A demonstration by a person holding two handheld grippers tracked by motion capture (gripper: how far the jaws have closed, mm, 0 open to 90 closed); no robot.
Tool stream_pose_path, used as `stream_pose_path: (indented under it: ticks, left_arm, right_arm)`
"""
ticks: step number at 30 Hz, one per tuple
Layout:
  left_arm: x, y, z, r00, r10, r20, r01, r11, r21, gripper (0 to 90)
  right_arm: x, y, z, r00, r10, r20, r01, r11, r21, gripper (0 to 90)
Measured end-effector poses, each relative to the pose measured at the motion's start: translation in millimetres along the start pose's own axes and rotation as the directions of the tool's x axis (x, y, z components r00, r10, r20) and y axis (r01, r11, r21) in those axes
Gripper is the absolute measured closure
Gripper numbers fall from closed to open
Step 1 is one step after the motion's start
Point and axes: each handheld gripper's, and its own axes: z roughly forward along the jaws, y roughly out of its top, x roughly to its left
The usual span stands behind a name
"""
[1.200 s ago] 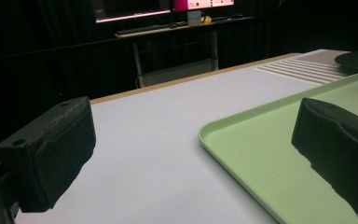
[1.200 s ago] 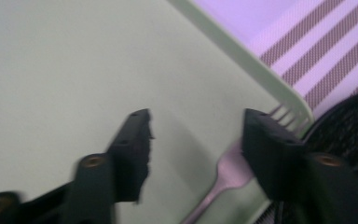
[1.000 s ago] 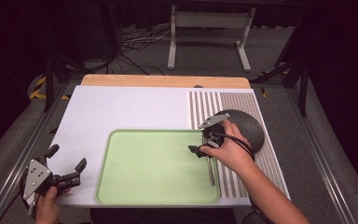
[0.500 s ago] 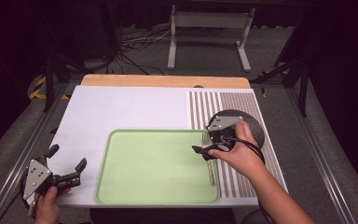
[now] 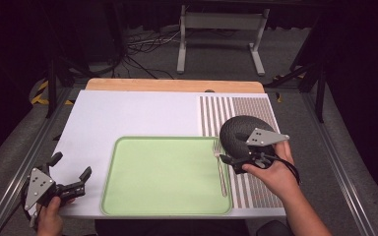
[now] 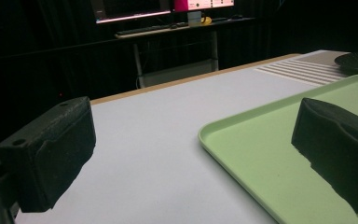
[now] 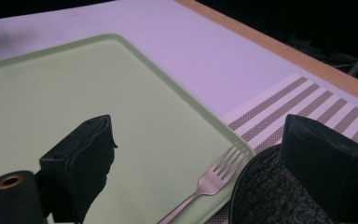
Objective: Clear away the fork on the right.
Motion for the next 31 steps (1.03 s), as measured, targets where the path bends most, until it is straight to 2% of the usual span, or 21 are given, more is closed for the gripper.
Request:
stream_pose_path:
  ticks: [8,13,18,26,29,31]
  left_arm:
    - [0.3,-0.2,0.0,1.0000,0.003,0.001,-0.003,1.0000,0.002,0.3]
    - [0.6,-0.4,-0.2,1.0000,0.002,-0.001,-0.002,1.0000,0.001,0.3]
    - [0.3,-0.4,-0.1,1.0000,0.003,-0.003,-0.003,1.0000,0.004,0.3]
    - [1.1,-0.4,-0.8,1.0000,0.004,-0.003,-0.004,1.0000,-0.002,0.3]
    - [1.1,-0.3,-0.6,1.0000,0.006,-0.001,-0.006,1.0000,-0.005,0.3]
    - [1.2,-0.1,-0.6,1.0000,0.005,-0.001,-0.005,1.0000,-0.008,0.3]
  right_arm:
    - [-12.4,-20.9,-20.7,0.9996,0.022,0.016,-0.020,0.995,-0.096,10.2]
    - [-21.6,-38.3,-32.4,0.9992,0.032,0.025,-0.027,0.986,-0.164,10.3]
    - [-26.7,-53.8,-40.4,0.9994,0.033,0.010,-0.030,0.975,-0.222,10.3]
    - [-30.4,-77.7,-43.7,0.9997,-0.001,0.026,0.008,0.966,-0.257,11.6]
    - [-31.0,-88.9,-45.5,0.9994,0.018,0.029,-0.008,0.956,-0.294,11.8]
    - [-32.0,-96.8,-44.9,0.9993,0.028,0.026,-0.020,0.957,-0.291,12.1]
